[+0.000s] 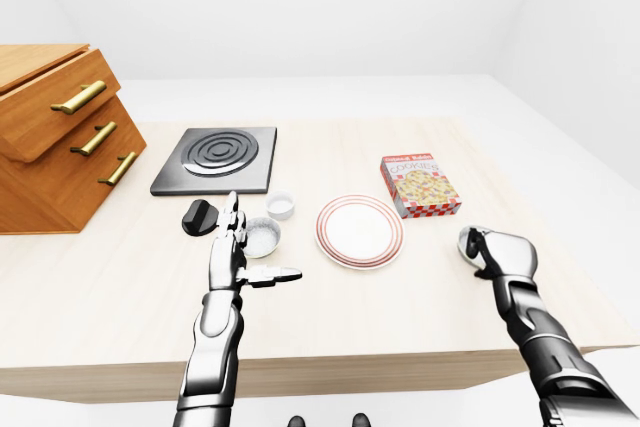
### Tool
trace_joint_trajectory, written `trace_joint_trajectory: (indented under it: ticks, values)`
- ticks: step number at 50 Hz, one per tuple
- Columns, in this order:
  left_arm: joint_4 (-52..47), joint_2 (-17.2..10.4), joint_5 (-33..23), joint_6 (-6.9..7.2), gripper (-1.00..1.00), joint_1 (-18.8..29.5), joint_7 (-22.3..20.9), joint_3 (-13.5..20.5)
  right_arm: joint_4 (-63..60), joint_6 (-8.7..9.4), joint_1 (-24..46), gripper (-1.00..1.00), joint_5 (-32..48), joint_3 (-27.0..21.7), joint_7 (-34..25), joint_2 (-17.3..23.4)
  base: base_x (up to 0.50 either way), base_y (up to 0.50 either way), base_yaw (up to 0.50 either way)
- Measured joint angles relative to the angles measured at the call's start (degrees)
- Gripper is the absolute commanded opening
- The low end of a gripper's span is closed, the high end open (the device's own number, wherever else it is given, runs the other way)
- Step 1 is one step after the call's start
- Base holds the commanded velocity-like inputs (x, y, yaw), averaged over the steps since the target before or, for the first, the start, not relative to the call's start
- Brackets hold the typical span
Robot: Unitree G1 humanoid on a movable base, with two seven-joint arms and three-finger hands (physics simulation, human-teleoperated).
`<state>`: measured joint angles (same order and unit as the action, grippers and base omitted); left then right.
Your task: Pick the akita bowl next to the plate and place it on the plate.
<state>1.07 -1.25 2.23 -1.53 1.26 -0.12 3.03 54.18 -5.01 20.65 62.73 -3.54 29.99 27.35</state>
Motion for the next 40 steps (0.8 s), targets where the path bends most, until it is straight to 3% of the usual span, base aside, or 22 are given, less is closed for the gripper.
trace_joint_trajectory:
  ticks: [27, 40]
  values:
    - [0.04, 0.04, -0.21, -0.38, 1.00, -0.22, -0.04, -0.02, -25.45, 0.01, -8.52, -1.00, 1.73, -7.74, -0.26, -0.58, 0.00, 0.00, 0.00]
    - [-0.17, 0.07, -0.23, -0.35, 1.00, -0.40, -0.11, -0.08, -43.00, 0.01, -10.46, -1.00, 4.80, -10.45, -8.85, -3.14, 0.00, 0.00, 0.00]
